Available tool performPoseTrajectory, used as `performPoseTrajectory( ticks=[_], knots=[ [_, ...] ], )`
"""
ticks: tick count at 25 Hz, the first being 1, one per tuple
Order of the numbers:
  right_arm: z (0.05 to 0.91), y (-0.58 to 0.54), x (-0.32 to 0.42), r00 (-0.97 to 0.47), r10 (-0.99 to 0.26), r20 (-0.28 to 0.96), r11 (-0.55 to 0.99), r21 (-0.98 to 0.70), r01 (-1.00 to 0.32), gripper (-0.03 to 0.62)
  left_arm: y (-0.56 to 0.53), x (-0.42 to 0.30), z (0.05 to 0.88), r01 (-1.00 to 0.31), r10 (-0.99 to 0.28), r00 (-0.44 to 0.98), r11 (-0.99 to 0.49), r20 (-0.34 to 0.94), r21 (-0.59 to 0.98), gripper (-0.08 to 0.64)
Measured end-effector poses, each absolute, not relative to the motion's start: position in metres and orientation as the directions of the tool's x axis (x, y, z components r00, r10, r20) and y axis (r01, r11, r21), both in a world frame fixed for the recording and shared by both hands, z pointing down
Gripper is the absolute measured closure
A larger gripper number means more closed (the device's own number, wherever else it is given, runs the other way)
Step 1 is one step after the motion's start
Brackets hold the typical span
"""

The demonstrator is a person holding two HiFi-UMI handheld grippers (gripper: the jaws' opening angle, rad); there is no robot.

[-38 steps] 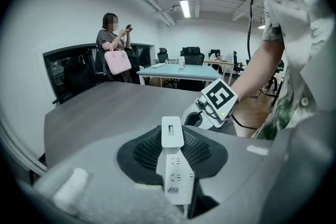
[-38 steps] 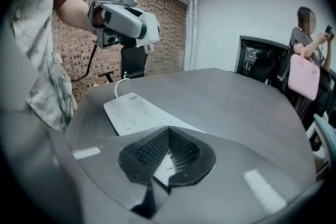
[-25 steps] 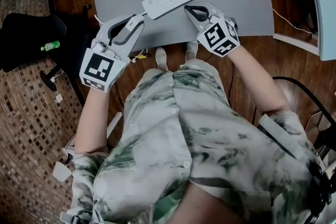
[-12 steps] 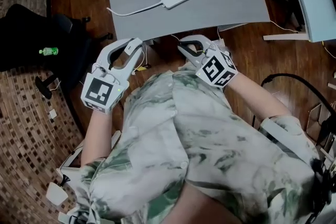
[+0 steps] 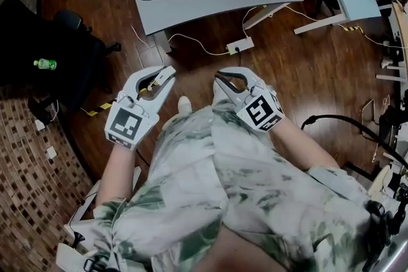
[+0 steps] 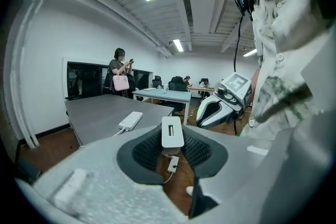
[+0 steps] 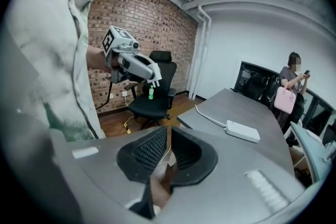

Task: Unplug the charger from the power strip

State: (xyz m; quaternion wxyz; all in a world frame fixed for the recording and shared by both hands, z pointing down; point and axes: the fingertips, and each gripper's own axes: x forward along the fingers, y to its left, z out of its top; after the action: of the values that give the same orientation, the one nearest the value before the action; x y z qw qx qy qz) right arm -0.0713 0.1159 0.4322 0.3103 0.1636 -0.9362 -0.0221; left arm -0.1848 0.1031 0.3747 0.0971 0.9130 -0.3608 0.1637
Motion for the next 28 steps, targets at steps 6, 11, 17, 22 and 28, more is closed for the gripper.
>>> performPoseTrajectory(
  ticks=[6, 11, 17, 22, 28],
  knots=[
    [0.410, 0.183, -0.056, -0.766, -0.350, 0.539, 0.936, 0.161, -0.314, 0.557, 0.151, -0.173, 0.357, -0.682, -0.625, 0.704, -0.728, 0.337, 0.075, 0.457],
    [0.383, 0.231, -0.026, -0.766, -0.399, 0.504, 0.916, 0.178, -0.360, 0.554, 0.197, -0.144, 0.332, -0.675, -0.621, 0.715, -0.733, 0.321, 0.085, 0.457],
    [0.371, 0.319, 0.029, -0.778, -0.444, 0.445, 0.894, 0.171, -0.414, 0.551, 0.276, -0.089, 0.327, -0.662, -0.614, 0.724, -0.747, 0.314, 0.067, 0.457],
    [0.365, 0.383, 0.076, -0.753, -0.479, 0.451, 0.873, 0.153, -0.463, 0.549, 0.336, -0.055, 0.322, -0.629, -0.574, 0.746, -0.774, 0.337, 0.072, 0.457],
    [0.352, 0.426, 0.111, -0.733, -0.535, 0.420, 0.840, 0.173, -0.514, 0.546, 0.376, -0.032, 0.321, -0.613, -0.565, 0.755, -0.788, 0.334, 0.054, 0.457]
  ],
)
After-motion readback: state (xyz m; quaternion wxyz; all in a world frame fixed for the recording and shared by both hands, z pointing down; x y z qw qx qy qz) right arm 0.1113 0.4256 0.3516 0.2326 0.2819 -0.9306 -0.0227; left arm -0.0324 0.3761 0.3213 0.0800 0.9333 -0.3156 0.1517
